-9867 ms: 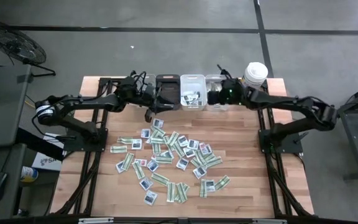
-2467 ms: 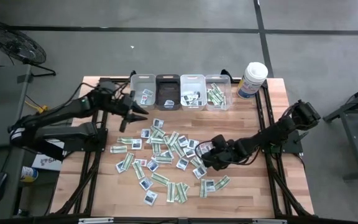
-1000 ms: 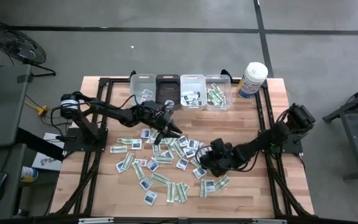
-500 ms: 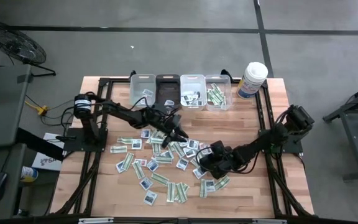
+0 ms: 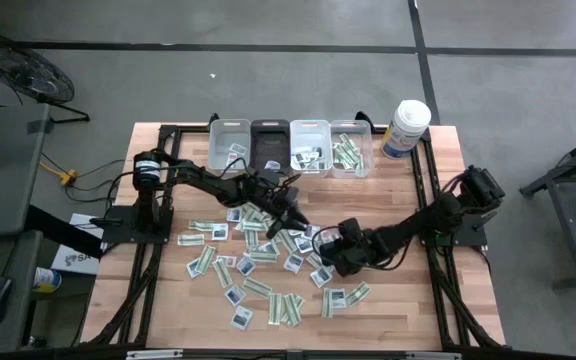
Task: Pick & Place First Aid Supplies
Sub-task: Put the orange ointment pack into the gray bin
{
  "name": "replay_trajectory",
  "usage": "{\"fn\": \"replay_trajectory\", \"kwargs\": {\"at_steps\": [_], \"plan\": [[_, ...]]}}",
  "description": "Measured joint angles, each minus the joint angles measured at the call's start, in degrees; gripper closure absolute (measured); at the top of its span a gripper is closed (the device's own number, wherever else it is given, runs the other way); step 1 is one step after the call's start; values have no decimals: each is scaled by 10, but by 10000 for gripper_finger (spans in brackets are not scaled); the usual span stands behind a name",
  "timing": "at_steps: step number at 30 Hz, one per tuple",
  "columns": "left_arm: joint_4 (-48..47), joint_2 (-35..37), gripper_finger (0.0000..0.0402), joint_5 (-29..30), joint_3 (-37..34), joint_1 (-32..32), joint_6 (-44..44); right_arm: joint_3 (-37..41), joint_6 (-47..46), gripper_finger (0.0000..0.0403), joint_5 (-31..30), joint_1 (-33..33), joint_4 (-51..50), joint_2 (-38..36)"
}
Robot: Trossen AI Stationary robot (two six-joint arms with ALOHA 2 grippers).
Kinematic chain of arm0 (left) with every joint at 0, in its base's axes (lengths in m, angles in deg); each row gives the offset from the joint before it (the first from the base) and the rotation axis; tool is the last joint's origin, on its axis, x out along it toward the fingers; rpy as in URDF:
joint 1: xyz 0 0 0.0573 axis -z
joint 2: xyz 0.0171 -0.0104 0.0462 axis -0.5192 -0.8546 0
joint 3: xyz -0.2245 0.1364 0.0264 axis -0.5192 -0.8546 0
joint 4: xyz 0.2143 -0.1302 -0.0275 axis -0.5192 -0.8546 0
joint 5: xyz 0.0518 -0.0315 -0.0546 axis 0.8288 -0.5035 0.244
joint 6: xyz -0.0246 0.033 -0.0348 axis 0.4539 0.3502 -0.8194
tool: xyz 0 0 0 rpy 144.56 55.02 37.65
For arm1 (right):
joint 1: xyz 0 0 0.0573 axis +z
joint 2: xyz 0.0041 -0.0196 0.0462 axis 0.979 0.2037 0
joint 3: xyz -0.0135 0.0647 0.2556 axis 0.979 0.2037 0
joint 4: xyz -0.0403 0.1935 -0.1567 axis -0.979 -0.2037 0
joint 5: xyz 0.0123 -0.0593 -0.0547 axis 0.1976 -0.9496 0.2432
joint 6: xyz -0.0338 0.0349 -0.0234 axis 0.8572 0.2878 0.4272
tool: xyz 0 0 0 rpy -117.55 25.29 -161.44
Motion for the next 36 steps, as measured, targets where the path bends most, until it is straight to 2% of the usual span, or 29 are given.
{"fn": "replay_trajectory", "kwargs": {"at_steps": [12,17,21,27,30,36], "plan": [[-14,-11,291,29,27,0,-4,0,-5,403,37,-2,4,18],[-20,-50,291,4,44,0,-49,0,-5,403,41,-2,1,18],[-19,-84,291,-31,79,0,-90,0,-4,403,44,-2,-1,17],[-25,-119,291,-51,134,0,-152,0,-4,403,44,-2,0,18],[-61,-121,291,-38,153,0,-194,0,-4,403,45,-2,0,17],[-173,-122,291,-1,163,1,-220,0,-4,403,44,-2,1,18]]}}
